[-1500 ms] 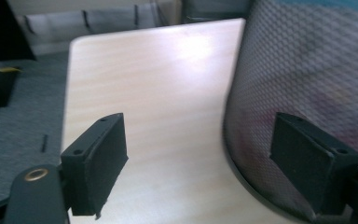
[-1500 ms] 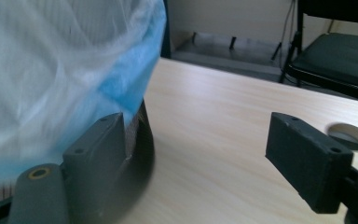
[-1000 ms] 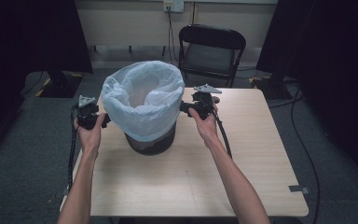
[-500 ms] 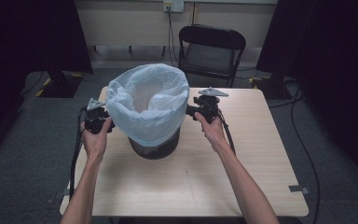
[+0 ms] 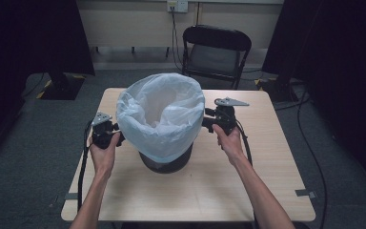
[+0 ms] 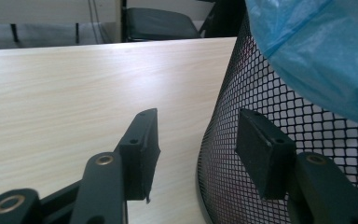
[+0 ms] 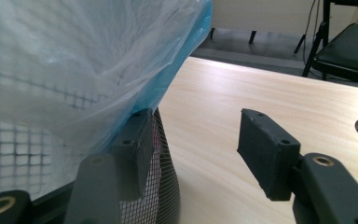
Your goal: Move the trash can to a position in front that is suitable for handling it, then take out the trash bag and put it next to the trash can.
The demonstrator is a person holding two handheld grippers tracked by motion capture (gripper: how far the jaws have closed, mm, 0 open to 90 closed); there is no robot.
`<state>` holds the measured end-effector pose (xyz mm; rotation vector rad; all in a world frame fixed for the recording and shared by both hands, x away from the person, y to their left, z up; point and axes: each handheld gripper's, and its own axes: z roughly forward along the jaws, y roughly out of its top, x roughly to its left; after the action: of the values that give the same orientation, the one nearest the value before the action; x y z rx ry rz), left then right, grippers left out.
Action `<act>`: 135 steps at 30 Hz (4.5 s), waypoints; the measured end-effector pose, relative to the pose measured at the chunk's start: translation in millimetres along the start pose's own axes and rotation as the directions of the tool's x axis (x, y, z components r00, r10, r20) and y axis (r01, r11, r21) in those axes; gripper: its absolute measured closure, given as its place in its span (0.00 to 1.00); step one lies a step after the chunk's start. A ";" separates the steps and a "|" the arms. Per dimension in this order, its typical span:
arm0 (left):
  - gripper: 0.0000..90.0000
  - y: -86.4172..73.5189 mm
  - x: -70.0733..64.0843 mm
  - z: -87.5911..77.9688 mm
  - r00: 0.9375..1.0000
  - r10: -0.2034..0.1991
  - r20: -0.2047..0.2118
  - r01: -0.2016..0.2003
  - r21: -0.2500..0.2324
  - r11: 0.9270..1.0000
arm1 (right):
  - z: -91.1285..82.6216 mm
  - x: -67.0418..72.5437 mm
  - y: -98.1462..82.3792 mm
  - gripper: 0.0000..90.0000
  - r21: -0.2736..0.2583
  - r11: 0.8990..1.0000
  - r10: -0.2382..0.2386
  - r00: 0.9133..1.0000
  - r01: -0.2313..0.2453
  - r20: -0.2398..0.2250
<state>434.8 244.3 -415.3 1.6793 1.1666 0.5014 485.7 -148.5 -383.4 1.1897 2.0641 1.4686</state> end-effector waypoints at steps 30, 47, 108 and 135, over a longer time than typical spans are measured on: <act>0.53 -24.0 -57.2 -32.6 0.986 0.047 0.162 -0.050 0.016 0.999 | -75.8 -4.4 -36.2 0.60 -0.012 1.000 0.005 0.995 -0.006 -0.095; 0.33 -15.9 -71.6 -38.9 0.976 0.055 0.212 -0.062 0.024 0.998 | -108.2 -18.4 -40.6 0.42 0.001 0.999 0.041 0.997 -0.041 -0.066; 0.20 72.3 -131.9 -84.3 0.935 0.196 0.295 -0.181 -0.079 0.980 | -174.3 38.5 30.6 0.56 -0.067 0.990 -0.134 0.980 0.125 -0.149; 0.99 94.9 -139.8 -105.5 0.916 0.272 0.294 -0.211 -0.223 0.952 | -171.2 48.7 67.2 1.00 -0.203 0.978 -0.104 0.961 0.051 -0.256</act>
<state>335.0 169.4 -260.0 1.6734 0.6565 0.4525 369.4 -206.7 -244.6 0.8659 2.0449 1.8278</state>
